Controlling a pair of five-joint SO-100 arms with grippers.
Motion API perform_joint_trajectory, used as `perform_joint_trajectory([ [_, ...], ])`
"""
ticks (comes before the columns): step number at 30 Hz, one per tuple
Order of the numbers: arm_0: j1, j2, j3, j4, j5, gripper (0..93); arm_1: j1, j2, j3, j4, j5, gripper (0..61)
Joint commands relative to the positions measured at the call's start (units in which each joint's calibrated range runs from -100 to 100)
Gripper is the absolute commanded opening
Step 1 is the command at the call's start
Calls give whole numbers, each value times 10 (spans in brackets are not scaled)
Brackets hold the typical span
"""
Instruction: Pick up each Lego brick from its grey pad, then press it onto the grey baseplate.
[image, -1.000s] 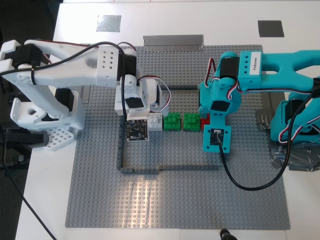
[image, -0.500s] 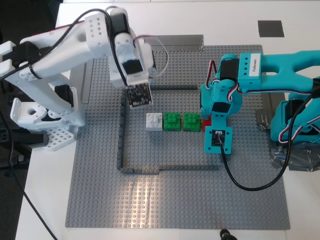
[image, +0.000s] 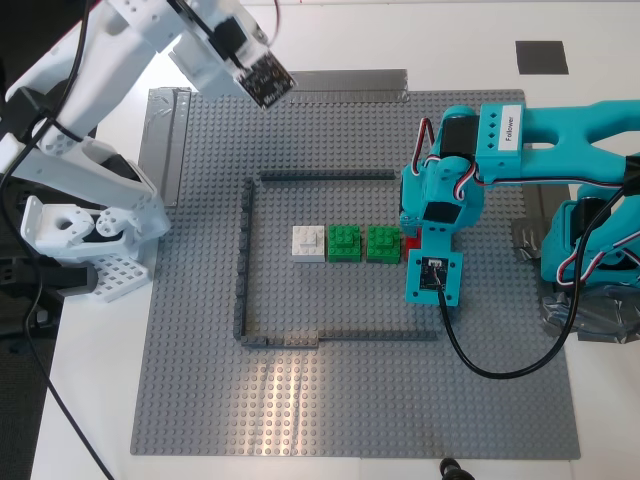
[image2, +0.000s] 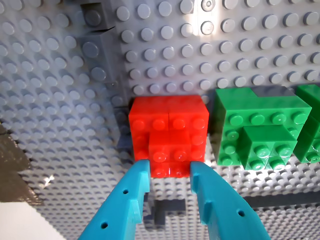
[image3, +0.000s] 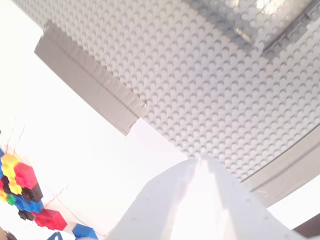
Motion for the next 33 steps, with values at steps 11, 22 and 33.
perform_joint_trajectory([
  [11, 6, -2, -2, 7, 1, 108, -148, 147, -152, -25, -28, 1],
  [22, 4, -7, -12, 17, 9, 126, -192, 150, -126, -90, -12, 1],
  [33, 7, -10, -116, 100, 11, 124, -190, 120, -84, -99, -25, 1],
])
